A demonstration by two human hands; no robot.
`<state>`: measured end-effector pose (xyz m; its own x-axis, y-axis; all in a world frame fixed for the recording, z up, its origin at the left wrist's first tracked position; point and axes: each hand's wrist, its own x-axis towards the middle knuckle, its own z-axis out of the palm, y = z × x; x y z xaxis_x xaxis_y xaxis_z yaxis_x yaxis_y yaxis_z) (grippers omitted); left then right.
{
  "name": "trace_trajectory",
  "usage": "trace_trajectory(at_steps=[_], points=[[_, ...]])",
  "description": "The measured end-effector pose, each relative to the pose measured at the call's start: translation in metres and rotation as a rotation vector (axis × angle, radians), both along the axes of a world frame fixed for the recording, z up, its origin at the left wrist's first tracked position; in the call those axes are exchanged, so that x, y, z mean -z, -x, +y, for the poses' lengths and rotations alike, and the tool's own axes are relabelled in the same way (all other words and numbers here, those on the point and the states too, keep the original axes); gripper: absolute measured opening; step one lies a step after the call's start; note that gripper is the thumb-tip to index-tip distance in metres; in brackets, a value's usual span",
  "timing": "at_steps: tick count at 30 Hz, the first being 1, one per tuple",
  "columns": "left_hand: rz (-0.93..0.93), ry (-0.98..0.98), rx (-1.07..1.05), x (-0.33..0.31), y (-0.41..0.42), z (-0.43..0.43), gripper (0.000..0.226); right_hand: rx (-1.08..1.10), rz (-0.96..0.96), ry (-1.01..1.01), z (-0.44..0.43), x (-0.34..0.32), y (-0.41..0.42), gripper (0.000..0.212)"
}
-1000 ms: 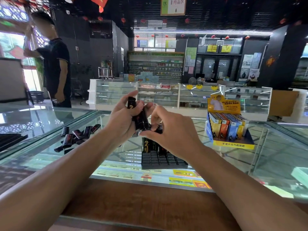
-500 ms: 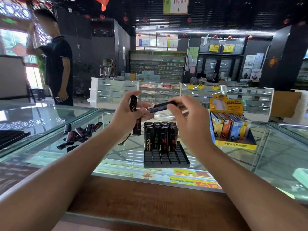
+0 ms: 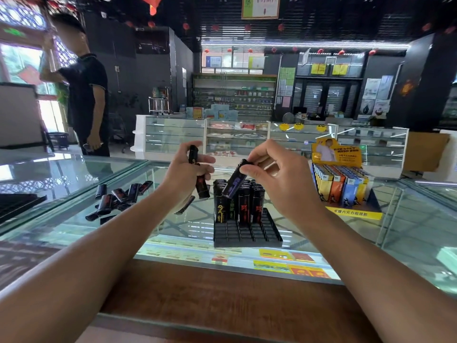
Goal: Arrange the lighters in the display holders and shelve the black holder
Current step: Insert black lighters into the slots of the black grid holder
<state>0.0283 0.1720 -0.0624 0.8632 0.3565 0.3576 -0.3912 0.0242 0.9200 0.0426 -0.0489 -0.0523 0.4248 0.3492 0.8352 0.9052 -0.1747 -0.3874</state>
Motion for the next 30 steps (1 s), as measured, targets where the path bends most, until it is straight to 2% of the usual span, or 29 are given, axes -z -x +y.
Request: trace_trajectory(at_steps=[7, 15, 20, 24, 30], points=[[-0.047, 0.005, 0.068, 0.003, 0.0, 0.006, 0.061, 0.002, 0.032, 0.065, -0.002, 0.003, -0.002, 0.012], [-0.039, 0.137, 0.091, 0.003, 0.001, 0.008, 0.032, 0.117, -0.005, -0.112, -0.016, -0.006, -0.018, 0.013], [0.04, 0.123, 0.04, 0.005, 0.002, 0.007, 0.025, 0.271, -0.05, -0.011, -0.03, 0.004, -0.04, 0.009], [0.092, 0.012, -0.029, 0.005, 0.005, 0.005, 0.019, 0.211, 0.025, 0.101, -0.033, 0.015, -0.05, 0.009], [0.098, -0.055, -0.049, 0.007, 0.005, 0.004, 0.018, 0.128, 0.094, 0.195, -0.034, 0.024, -0.054, 0.01]])
